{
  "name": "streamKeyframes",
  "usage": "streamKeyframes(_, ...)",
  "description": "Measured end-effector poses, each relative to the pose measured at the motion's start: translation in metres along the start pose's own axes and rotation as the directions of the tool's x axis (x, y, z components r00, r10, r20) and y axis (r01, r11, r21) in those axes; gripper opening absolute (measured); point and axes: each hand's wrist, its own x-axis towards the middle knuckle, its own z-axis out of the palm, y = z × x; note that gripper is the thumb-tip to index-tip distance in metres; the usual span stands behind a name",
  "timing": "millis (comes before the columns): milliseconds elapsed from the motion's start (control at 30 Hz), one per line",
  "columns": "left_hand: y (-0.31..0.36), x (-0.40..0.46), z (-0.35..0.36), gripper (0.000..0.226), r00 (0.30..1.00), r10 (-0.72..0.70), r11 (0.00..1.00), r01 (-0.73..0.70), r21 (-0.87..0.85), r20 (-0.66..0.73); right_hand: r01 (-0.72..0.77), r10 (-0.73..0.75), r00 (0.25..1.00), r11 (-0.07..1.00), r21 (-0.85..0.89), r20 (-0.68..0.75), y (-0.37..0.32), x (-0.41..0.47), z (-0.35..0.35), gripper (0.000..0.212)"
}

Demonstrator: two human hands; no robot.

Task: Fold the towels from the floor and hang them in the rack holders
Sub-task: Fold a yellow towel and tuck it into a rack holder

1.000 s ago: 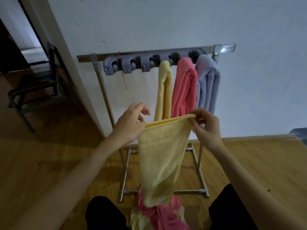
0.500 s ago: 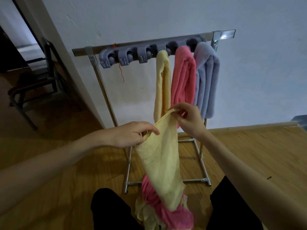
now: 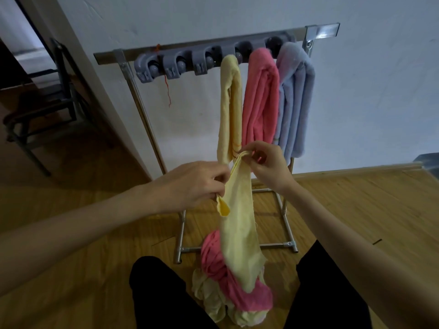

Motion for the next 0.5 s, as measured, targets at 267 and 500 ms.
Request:
streamKeyframes(267,-0.009,0.007,0.010,0.003,0.997,0.073,0.997,-0.074,0.031,0.007,-0.028,0.028,1.000,1.000,0.002,-0.004,0.007,-0.003,-0.003,0.016)
streamKeyframes(500,-0.016,0.013,0.016,0.013,0.969,-0.157,0.988,0.153,-0.036,-0.190,-0.037,0.034,0.999,0.996,0.086,0.041,0.000,-0.006,-0.004,0.013)
